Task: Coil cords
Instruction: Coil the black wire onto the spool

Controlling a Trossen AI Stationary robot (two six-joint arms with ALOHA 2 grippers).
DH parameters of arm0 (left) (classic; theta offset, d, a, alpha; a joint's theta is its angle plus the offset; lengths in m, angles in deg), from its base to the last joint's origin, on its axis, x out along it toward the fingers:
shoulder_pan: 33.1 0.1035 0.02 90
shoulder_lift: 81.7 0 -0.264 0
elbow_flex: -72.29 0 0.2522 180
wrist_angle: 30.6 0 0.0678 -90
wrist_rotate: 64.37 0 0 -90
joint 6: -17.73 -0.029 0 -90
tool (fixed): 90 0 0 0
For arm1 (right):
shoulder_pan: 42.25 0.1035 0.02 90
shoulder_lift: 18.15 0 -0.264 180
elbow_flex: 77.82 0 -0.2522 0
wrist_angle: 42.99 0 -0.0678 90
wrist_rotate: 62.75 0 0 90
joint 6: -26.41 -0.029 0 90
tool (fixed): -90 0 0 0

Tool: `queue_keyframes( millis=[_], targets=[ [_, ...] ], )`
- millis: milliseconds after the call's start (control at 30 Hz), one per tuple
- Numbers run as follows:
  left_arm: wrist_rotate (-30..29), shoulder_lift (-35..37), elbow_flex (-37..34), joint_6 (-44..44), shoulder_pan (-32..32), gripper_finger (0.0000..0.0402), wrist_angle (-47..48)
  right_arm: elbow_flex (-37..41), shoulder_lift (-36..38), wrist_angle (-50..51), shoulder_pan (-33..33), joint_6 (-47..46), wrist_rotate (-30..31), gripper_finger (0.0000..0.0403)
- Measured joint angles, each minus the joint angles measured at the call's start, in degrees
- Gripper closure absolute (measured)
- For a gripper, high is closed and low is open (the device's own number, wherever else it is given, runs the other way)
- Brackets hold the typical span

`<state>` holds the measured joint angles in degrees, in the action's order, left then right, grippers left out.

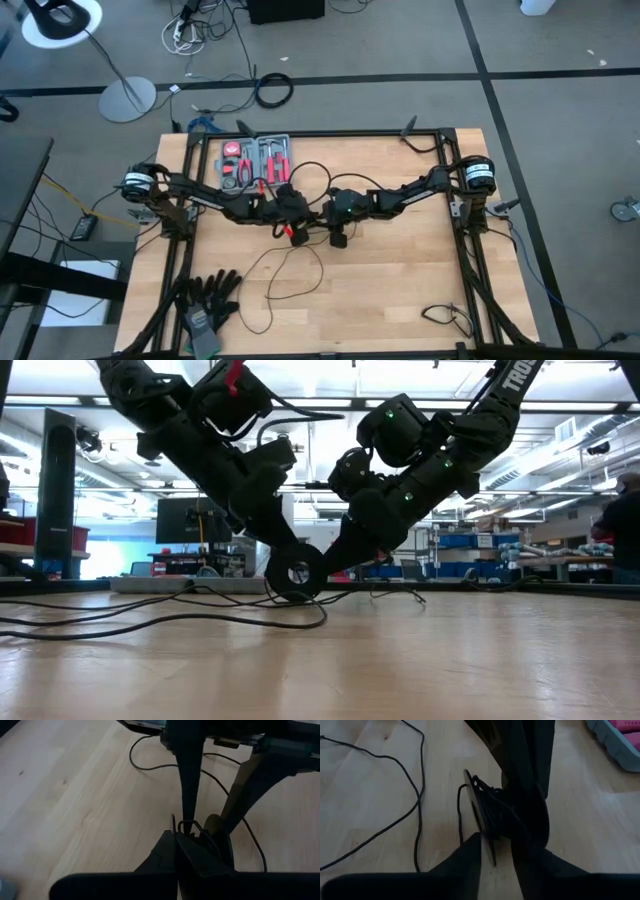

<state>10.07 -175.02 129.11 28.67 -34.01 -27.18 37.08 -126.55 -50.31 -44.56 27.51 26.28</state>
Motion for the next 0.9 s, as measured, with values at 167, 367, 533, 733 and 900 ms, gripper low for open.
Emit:
queue_keyframes(
  millis=[167, 367, 533, 733, 900],
  targets=[
    [-0.1, 0.0, -0.4, 0.1, 0.0, 0.0397, -0.3, 0.0, 0.0, 0.3, 0.0, 1.5, -0.3, 0.0385],
    [-0.1, 0.0, -0.4, 0.0, 0.1, 0.0392, -0.4, 0.0, 0.0, 0.6, 0.1, 2.2, 0.3, 0.0397],
    [1.1, 0.0, -0.4, 0.3, 0.1, 0.0391, -0.5, -0.1, 0.1, 1.2, 0.1, 2.1, 0.3, 0.0399],
    [4.7, 0.0, 1.2, 4.3, 1.2, 0.0369, 3.5, -0.1, 0.1, 1.3, 0.1, 2.0, 0.3, 0.0401],
    [7.0, 0.0, 5.7, 4.2, 2.1, 0.0338, 14.6, -0.1, 0.1, 1.3, 0.1, 2.0, 0.8, 0.0402]
  ],
)
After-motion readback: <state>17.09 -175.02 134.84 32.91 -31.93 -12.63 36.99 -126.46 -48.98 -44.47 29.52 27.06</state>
